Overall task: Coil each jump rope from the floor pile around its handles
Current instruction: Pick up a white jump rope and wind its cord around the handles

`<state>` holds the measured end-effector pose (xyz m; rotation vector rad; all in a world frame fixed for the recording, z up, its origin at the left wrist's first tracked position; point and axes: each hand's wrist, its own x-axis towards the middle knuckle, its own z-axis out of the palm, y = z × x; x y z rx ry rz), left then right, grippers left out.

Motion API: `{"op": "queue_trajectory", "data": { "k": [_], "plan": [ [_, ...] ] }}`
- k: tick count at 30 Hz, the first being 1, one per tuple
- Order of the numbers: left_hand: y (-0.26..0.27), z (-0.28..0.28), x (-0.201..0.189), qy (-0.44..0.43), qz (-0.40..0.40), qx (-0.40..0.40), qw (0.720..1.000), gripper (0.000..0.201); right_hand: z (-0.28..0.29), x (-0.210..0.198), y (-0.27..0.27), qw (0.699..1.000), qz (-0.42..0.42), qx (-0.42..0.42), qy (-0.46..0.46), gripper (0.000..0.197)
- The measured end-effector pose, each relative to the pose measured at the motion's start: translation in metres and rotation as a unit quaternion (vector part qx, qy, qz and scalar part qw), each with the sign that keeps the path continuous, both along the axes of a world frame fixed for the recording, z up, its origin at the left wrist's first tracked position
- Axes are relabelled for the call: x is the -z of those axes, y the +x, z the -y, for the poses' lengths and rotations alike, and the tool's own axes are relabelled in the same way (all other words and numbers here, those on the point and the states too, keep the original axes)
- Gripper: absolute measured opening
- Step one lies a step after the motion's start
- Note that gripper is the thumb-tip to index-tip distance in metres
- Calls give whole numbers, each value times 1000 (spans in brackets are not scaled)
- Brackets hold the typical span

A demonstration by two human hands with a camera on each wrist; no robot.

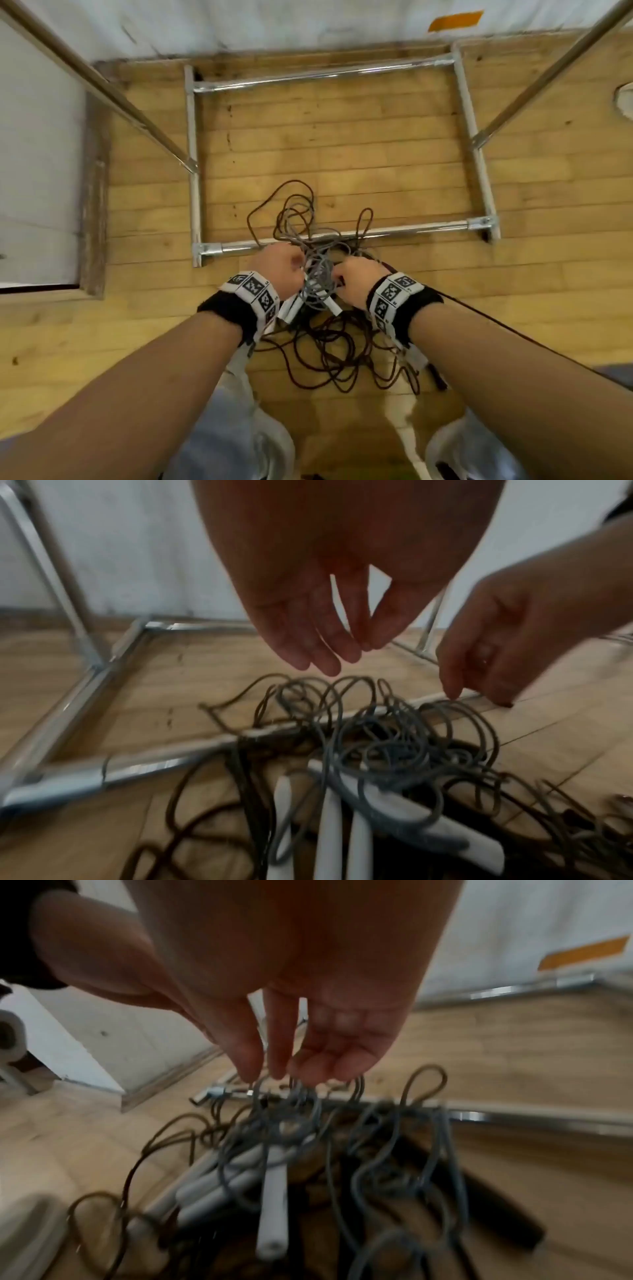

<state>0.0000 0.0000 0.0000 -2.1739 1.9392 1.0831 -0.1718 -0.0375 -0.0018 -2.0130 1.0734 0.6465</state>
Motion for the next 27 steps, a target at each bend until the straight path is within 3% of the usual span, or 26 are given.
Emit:
{"op": "queue_trajectory", "data": {
  "k": [4,7,10,15,19,22,27],
  "plan": [
    [-6,-17,32,103,29,75,991,46,-29,32,0,999,-22,-25,-16,35],
    [-11,-30,53,90,53,98,990,44,-40,50,1,995,-10,-8,-96,26],
    [-15,-37,64,54,36,83,994,21,-47,53,0,986,66,47,-146,23],
    [-17,-36,59,11,-14,9,1000,19,-33,34,2,956,162,219,-112,14],
    [-15,-12,26,-101,-111,-136,979,44,-10,1,7,934,241,223,-141,20],
    [-19,14,-16,-155,-201,-160,954,62,9,-38,11,912,309,216,-162,25],
    [-27,45,-101,-175,-286,-120,934,16,26,-124,9,856,410,243,-203,25]
  ]
}}
